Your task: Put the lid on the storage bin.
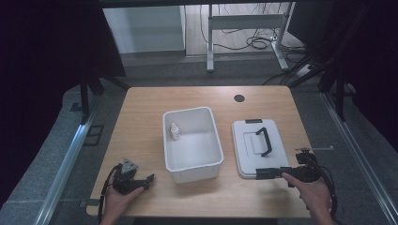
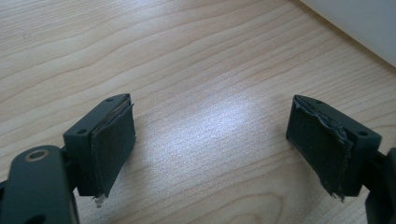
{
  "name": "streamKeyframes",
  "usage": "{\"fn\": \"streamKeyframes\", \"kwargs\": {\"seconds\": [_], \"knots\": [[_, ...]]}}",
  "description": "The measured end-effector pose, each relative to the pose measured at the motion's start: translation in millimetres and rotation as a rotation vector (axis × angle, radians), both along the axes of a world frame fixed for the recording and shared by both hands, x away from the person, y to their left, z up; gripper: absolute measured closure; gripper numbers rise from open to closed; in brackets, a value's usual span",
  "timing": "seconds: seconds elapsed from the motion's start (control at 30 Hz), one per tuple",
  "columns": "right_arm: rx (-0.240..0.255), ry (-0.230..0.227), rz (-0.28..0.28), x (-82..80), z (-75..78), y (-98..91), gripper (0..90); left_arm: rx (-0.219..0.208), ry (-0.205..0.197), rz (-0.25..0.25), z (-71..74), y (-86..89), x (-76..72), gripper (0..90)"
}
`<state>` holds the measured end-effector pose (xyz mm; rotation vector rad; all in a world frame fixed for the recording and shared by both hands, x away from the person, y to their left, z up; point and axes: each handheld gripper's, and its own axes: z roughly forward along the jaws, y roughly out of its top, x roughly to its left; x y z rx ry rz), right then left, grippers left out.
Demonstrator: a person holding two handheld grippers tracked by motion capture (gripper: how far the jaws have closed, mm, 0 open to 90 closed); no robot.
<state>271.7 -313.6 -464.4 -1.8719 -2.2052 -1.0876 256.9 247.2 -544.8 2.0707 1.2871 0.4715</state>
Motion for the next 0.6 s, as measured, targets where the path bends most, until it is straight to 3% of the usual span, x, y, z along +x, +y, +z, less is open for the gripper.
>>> {"fn": "streamKeyframes", "kwargs": {"seconds": [0.2, 0.6], "knots": [[0.014, -0.035, 0.002, 3.7, 11.9, -0.4, 38.6, 0.0, 0.0, 0.0, 0.0, 0.0, 0.0, 15.6], [0.005, -0.052, 0.019, 8.7, 31.3, 7.2, 39.1, -0.001, 0.0, 0.0, -0.1, 0.0, 0.0, 15.6]]}}
